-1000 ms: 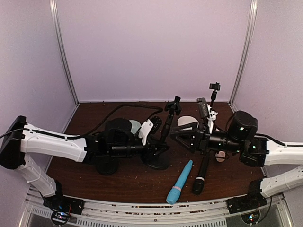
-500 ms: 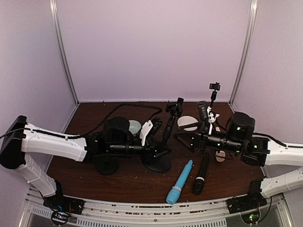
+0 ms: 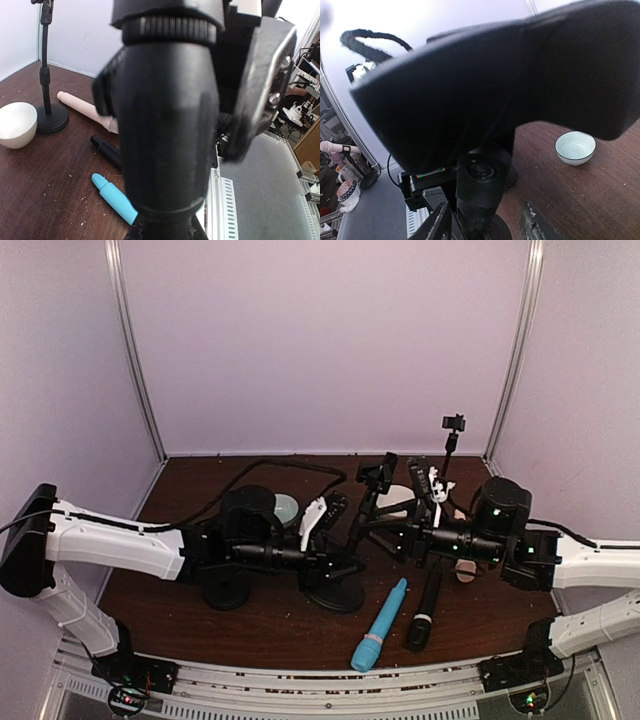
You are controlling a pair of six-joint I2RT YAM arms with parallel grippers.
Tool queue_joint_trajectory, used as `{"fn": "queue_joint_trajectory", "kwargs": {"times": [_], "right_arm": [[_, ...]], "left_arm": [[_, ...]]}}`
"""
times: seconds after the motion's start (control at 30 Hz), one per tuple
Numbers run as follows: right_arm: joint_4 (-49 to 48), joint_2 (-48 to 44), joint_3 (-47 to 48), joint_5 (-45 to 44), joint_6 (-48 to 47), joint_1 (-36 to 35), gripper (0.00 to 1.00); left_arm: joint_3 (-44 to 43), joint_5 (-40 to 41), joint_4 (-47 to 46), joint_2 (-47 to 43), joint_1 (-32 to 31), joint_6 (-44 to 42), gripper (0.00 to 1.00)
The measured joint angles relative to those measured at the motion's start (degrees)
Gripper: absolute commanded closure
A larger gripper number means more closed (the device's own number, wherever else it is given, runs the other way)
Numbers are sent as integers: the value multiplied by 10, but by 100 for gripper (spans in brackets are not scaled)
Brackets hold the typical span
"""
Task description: Attach the microphones to the stand
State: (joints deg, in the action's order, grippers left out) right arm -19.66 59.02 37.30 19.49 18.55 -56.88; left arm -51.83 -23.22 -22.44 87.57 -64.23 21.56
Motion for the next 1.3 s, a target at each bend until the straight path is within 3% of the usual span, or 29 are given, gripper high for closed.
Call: {"fn": "queue_joint_trajectory", "kwargs": {"times": [0.1, 0.2, 0.27, 0.37, 0.57, 0.7, 0.87, 1.03, 1.17, 1.3], "right_arm": [[-11, 13, 0, 12, 7, 0, 71], [-18, 19, 0, 16, 15, 0, 92], [-21, 19, 0, 15, 28, 0, 100], [-3, 19, 8, -14, 40, -8, 100], [105, 43, 88, -176, 69, -70, 100], [151, 61, 130, -266, 95, -107, 68], [163, 45, 123, -279, 115, -128, 48], [166, -63, 78, -247, 75, -124, 45], [150, -121, 32, -183, 28, -92, 48], [115, -99, 24, -76, 2, -67, 45]], "left_arm": [[-7, -1, 0, 5, 0, 0, 100], [-10, 1, 5, 5, 0, 0, 100], [-14, 9, 9, 5, 0, -6, 100], [-28, 50, 39, 5, -2, -11, 100], [-64, 220, 118, -4, -31, -32, 100], [-96, 332, 174, -5, -60, -46, 100], [-93, 393, 202, -7, -70, -46, 100], [-40, 372, 208, -55, -55, -40, 100], [-34, 265, 199, -86, -48, -59, 100], [-33, 148, 162, -95, -48, -75, 100]]}}
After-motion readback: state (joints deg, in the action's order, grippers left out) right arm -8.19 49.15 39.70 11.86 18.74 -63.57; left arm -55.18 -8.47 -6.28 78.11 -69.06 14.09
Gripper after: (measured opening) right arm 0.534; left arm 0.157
